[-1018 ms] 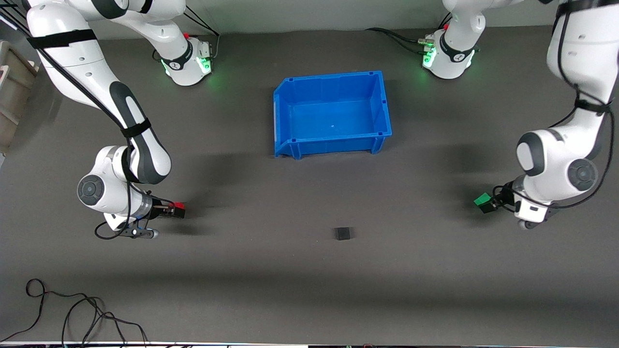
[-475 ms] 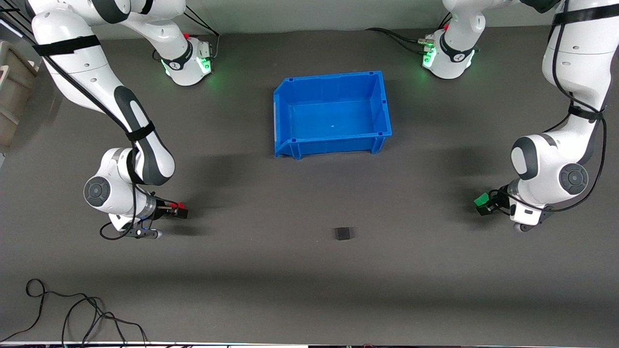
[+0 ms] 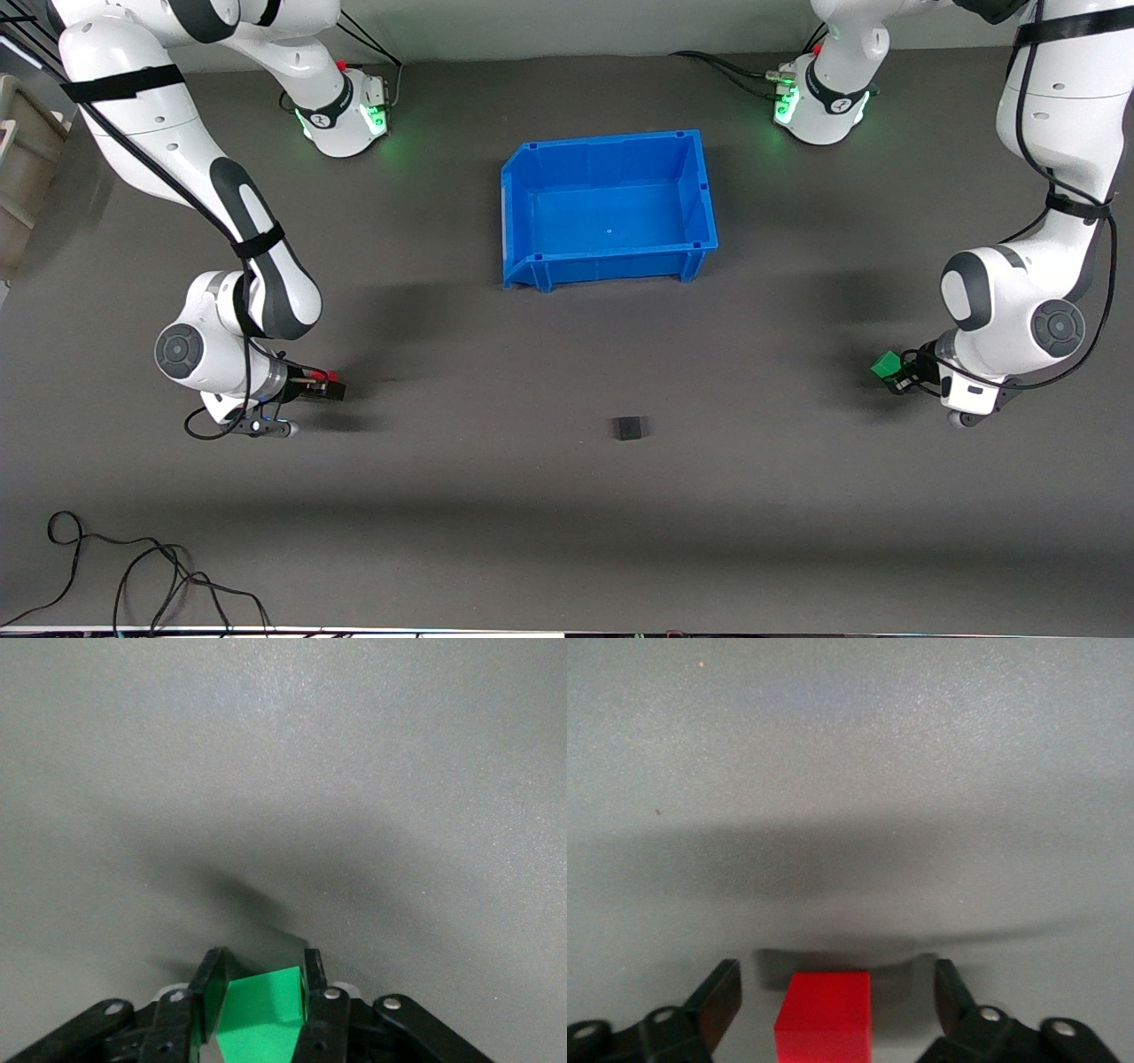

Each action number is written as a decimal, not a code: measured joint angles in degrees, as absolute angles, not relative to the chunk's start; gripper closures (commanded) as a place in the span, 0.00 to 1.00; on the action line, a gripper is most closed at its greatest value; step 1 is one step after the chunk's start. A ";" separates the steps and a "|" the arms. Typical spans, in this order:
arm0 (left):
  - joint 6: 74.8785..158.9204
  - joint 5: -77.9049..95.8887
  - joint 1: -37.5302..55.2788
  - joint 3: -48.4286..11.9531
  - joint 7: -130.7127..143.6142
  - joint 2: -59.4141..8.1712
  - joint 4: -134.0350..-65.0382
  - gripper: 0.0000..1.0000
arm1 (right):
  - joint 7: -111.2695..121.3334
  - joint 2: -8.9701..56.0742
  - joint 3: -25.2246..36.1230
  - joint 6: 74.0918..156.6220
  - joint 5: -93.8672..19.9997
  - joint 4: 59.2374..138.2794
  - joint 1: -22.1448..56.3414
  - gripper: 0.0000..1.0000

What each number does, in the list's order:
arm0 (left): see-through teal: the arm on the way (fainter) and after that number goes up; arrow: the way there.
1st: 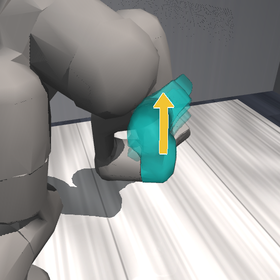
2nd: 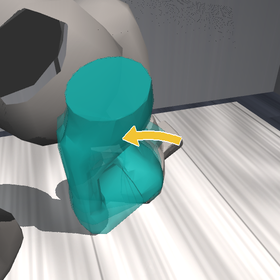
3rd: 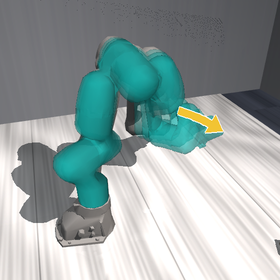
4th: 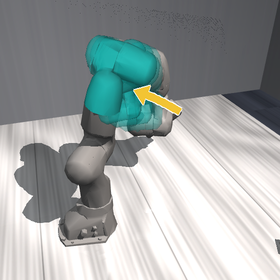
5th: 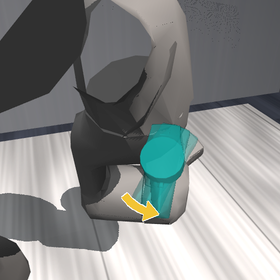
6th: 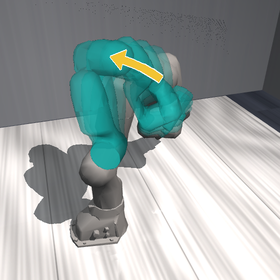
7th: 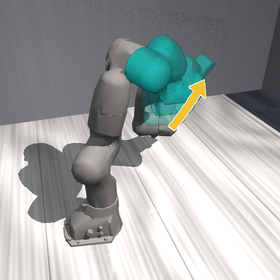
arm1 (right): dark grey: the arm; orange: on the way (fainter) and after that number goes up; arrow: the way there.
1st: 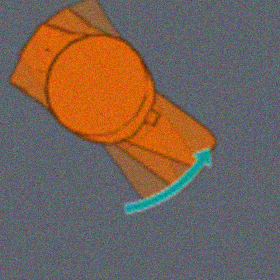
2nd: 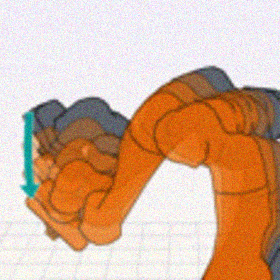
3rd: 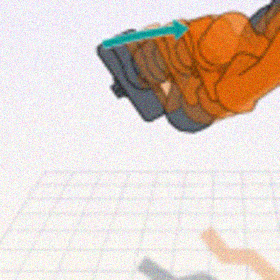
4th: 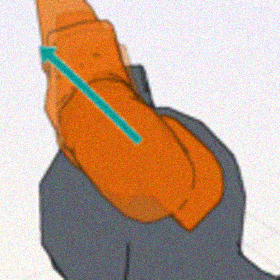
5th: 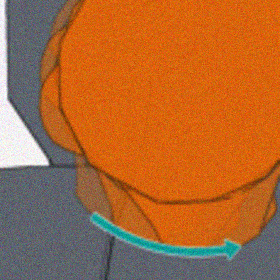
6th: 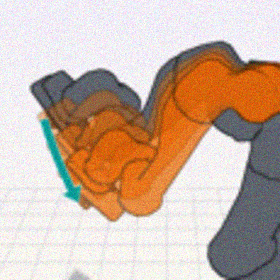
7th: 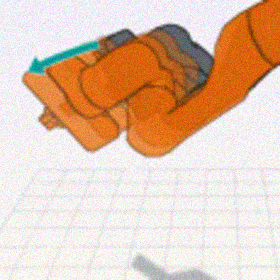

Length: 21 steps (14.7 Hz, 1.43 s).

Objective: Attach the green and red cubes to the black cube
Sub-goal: 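Close the right gripper on the red cube while the left gripper grasps green, then carry the red cube and green cube toward the black cube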

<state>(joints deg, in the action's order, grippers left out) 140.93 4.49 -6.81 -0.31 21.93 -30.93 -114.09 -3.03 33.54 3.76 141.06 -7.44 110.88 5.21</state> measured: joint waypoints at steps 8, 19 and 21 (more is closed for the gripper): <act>137.70 4.48 -6.64 -0.47 24.60 -30.92 -112.36 0.50 | -3.05 33.57 3.86 141.01 -7.48 110.86 5.21 1.00; 131.04 -0.66 -1.84 0.53 43.95 -30.99 -111.31 0.68 | -12.82 29.92 3.63 126.91 -7.70 103.03 5.34 1.00; 131.08 -2.21 -1.53 0.60 45.93 -30.95 -111.13 0.85 | -13.75 27.96 3.62 119.70 -7.72 99.24 5.34 1.00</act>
